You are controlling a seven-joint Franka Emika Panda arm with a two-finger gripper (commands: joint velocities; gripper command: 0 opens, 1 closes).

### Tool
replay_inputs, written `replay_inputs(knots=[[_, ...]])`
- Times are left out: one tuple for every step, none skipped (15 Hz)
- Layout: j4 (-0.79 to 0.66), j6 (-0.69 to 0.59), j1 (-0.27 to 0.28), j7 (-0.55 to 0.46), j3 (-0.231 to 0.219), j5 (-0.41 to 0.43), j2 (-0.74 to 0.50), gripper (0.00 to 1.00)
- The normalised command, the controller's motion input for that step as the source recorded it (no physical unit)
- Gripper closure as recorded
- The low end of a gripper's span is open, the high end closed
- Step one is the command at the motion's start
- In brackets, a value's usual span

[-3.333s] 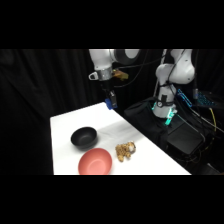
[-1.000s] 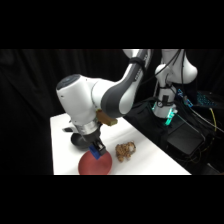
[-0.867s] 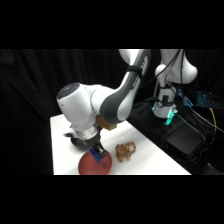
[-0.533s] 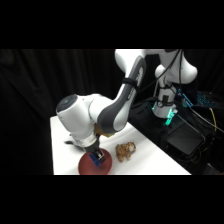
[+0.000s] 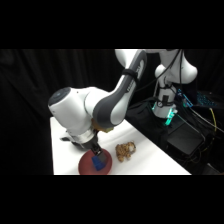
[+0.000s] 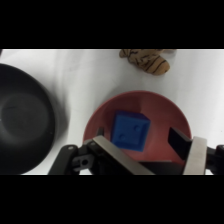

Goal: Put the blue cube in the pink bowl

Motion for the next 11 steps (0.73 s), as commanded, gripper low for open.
replay_inputs(knots=[[-0.13,-0.30,0.020,-0.10,0.003,-0.004,-0.45,0.00],[-0.13,-0.31,0.026,-0.09,-0.003,-0.017,-0.45,0.00],[-0.12,-0.30,0.026,-0.08,-0.005,-0.021,-0.45,0.00],[-0.11,-0.29,0.023,-0.08,-0.006,-0.021,-0.43,0.00],[-0.08,-0.28,0.024,-0.06,-0.007,-0.018,-0.40,0.00],[-0.06,-0.27,0.025,-0.05,-0.007,-0.020,-0.38,0.00],[-0.05,-0.25,0.027,-0.07,-0.003,-0.031,-0.36,0.00],[-0.02,-0.26,0.041,-0.02,-0.011,-0.042,-0.32,0.00],[0.02,-0.27,0.040,-0.02,-0.008,-0.041,-0.27,0.00],[0.04,-0.26,0.038,-0.04,-0.005,-0.054,-0.23,0.00],[0.05,-0.24,0.051,-0.10,0.006,-0.097,-0.20,0.00]])
